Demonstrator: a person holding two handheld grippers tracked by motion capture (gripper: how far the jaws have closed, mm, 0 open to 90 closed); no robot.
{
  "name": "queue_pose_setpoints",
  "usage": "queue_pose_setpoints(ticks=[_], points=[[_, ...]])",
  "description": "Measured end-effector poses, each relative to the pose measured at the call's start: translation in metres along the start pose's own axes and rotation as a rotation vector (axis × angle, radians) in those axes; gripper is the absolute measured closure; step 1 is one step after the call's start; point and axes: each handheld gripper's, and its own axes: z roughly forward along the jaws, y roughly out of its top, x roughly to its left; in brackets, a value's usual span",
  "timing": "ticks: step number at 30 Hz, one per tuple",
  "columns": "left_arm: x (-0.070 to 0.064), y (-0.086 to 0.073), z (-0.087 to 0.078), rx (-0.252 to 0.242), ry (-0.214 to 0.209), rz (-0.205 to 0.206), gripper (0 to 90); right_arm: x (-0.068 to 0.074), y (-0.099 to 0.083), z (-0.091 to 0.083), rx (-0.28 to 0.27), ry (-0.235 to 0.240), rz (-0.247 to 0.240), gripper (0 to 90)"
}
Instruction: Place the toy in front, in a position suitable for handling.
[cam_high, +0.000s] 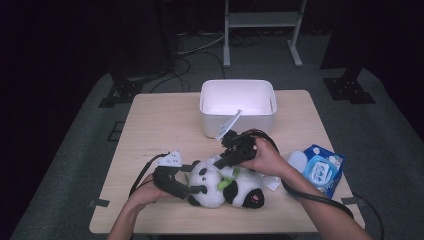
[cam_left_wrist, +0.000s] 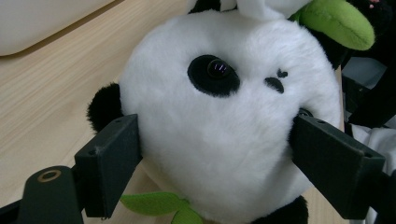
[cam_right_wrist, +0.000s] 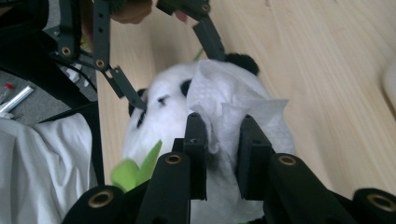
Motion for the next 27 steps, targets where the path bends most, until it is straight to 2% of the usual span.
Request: queue_pose_setpoints(ticks=[6, 9, 10, 12, 16, 20, 27], points=[[0.0, 0.0, 0.0, 0.001, 0.003, 0.001, 14.1, 0.006, 0.017, 0.017, 0.002, 0.036, -0.036, 75.9], [0.0, 0.0, 0.0, 0.002, 0.001, -0.001, 14.1, 0.007, 0.02, 0.019, 0.009, 0.04, -0.041, 75.9], [0.0, 0.0, 0.0, 0.002, 0.001, 0.0, 14.1, 0.008, 0.02, 0.02, 0.03, 0.023, -0.051, 75.9], [0.0, 0.0, 0.0, 0.002, -0.001, 0.003, 14.0, 0.008, 0.02, 0.019, 0.031, 0.023, -0.049, 75.9], [0.0, 0.0, 0.0, 0.002, -0.002, 0.001, 14.0, 0.005, 0.011, 0.009, 0.03, 0.013, -0.032, 74.3], [-0.001, 0.0, 0.0, 0.001, -0.001, 0.0, 13.9, 0.002, -0.01, -0.007, 0.03, -0.011, -0.001, 72.0], [-0.001, 0.0, 0.001, 0.002, -0.001, -0.004, 13.3, -0.001, -0.035, -0.021, 0.026, -0.018, 0.044, 69.0]])
